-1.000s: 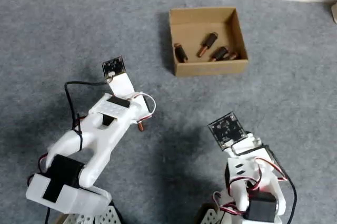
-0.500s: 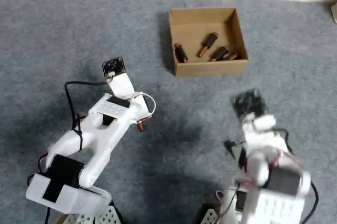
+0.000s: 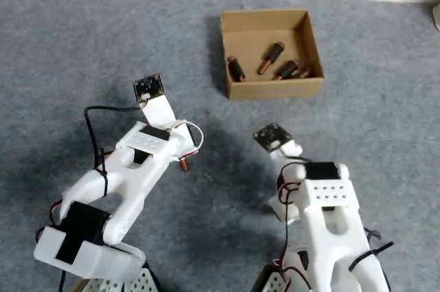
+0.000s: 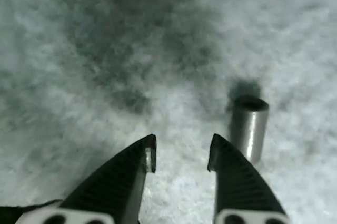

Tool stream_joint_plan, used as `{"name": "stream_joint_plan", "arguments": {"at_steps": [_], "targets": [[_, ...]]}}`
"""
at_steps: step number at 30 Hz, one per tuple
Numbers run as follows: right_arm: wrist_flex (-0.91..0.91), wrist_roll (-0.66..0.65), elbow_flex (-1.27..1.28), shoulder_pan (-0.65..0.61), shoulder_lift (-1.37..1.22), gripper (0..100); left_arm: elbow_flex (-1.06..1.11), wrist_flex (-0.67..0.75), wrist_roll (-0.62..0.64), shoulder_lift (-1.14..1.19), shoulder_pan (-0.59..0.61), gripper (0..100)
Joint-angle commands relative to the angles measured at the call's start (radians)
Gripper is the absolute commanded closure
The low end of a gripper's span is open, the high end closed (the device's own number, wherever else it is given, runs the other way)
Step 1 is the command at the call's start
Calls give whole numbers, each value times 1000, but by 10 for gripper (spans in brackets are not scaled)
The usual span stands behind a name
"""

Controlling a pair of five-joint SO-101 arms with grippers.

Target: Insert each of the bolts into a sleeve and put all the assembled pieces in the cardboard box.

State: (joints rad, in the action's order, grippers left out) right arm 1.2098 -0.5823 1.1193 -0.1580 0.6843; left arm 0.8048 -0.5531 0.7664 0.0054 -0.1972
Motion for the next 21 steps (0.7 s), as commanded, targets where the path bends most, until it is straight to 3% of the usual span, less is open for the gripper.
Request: {"name": "stream_joint_plan", "arguments": {"at_steps": [1,7,12,21], "targets": [[-48,11,10,1,-2,847,-30,3,-2,2,19,995],[-65,-81,1,8,-1,847,-30,3,-2,2,19,995],[-13,-80,-53,30,1,847,-30,3,-2,2,19,995],[12,-172,-200,216,-12,847,-30,3,-2,2,19,995]]}}
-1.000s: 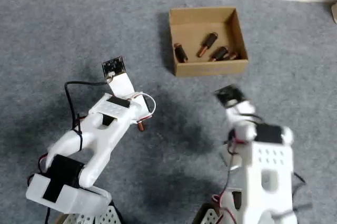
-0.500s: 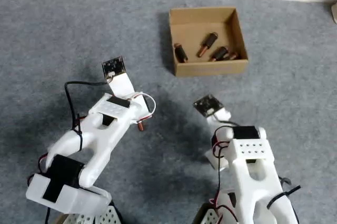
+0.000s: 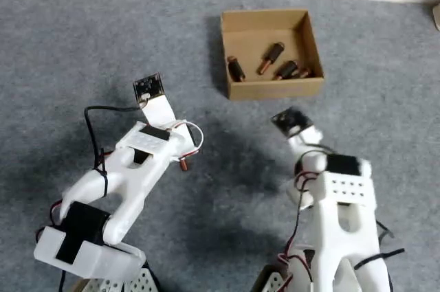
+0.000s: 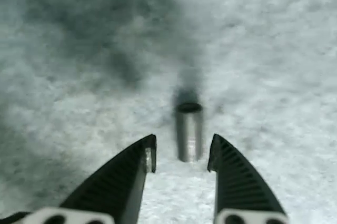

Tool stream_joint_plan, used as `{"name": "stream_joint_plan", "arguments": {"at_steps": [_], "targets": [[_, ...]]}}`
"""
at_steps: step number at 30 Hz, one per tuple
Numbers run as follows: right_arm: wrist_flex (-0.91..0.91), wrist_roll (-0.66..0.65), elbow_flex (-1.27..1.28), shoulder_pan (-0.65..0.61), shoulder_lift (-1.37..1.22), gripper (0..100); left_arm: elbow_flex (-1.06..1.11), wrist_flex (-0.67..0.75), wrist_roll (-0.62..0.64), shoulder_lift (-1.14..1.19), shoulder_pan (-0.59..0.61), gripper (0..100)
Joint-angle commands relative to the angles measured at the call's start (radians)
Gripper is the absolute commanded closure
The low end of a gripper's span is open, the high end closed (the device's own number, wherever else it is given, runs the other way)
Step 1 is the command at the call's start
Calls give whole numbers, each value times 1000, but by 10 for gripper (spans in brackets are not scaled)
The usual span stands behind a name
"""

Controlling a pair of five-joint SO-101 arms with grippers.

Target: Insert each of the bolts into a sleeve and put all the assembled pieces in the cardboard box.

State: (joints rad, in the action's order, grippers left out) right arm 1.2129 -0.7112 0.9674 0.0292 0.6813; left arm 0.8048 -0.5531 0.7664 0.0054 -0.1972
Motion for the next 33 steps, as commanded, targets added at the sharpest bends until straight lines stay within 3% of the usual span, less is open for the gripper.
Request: {"name": "stream_joint_plan", "arguments": {"at_steps": [1,23,28,33], "targets": [[8,-49,-25,28,-10,847,-30,3,-2,2,19,995],[-372,-52,377,-15,-7,848,-30,3,-2,2,19,995],[-384,-61,398,-15,-7,854,-30,3,-2,2,19,995],[-381,-183,403,-15,-7,998,-30,3,-2,2,19,995]]}}
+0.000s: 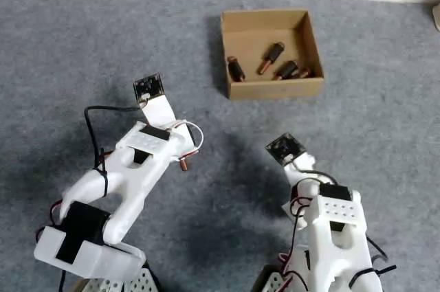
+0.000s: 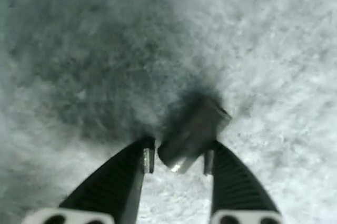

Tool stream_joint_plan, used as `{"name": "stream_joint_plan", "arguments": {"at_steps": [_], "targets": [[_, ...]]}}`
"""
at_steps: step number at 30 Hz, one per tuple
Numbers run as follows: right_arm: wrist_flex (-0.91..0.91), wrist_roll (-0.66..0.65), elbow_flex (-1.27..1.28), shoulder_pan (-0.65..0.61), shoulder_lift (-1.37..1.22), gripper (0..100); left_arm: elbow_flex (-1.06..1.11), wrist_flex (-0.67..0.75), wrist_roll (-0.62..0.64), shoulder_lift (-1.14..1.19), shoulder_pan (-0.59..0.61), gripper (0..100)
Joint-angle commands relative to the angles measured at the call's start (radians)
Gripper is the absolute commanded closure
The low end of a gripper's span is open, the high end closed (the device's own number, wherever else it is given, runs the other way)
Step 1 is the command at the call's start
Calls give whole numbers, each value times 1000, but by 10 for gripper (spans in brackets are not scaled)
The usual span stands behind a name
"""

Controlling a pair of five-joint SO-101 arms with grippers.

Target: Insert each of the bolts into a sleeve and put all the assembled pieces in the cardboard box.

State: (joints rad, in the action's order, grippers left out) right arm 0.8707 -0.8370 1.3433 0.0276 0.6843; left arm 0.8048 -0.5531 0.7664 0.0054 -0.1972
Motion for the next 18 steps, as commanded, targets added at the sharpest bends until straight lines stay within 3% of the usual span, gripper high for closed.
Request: {"name": "stream_joint_plan", "arguments": {"at_steps": [1,7,11,18], "targets": [[-38,-60,28,-10,-10,995,-30,3,-2,2,19,995],[16,-63,18,-8,-1,994,-30,3,-2,2,19,995],[151,-61,-53,-15,15,994,-30,3,-2,2,19,995],[344,-60,-220,-15,300,994,-30,3,-2,2,19,995]]}}
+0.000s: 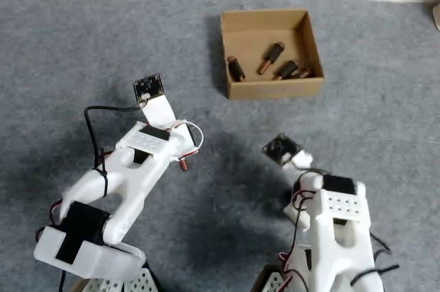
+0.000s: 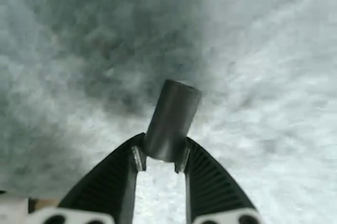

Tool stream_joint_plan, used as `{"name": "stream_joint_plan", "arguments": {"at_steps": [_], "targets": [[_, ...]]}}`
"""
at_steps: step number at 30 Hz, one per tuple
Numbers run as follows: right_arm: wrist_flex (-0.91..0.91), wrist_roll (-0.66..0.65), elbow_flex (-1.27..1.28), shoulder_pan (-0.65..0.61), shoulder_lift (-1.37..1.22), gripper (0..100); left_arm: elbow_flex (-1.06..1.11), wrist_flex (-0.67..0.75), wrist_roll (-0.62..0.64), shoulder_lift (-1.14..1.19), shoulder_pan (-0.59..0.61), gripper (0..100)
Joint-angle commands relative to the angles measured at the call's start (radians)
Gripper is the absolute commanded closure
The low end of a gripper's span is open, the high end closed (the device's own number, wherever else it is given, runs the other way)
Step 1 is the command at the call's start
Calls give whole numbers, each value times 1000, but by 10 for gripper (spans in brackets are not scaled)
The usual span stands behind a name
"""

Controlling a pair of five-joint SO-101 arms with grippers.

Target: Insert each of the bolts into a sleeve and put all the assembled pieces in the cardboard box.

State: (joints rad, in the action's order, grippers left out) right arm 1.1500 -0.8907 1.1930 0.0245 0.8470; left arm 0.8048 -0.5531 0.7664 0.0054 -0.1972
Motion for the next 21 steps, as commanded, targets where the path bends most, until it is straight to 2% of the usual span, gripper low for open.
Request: {"name": "stream_joint_plan", "arguments": {"at_steps": [1,5,10,12,16,21], "targets": [[81,-6,-77,-12,200,994,-30,3,-2,2,19,995],[101,-3,-76,-12,476,994,-30,3,-2,2,16,995],[94,114,31,-19,849,994,-30,-3,-5,-2,8,995],[101,158,101,-68,998,994,-30,-3,-8,-33,8,995],[88,252,177,-159,954,994,-13,-38,-21,-222,42,995],[-38,370,148,-269,998,994,13,-107,-127,-596,51,996]]}}
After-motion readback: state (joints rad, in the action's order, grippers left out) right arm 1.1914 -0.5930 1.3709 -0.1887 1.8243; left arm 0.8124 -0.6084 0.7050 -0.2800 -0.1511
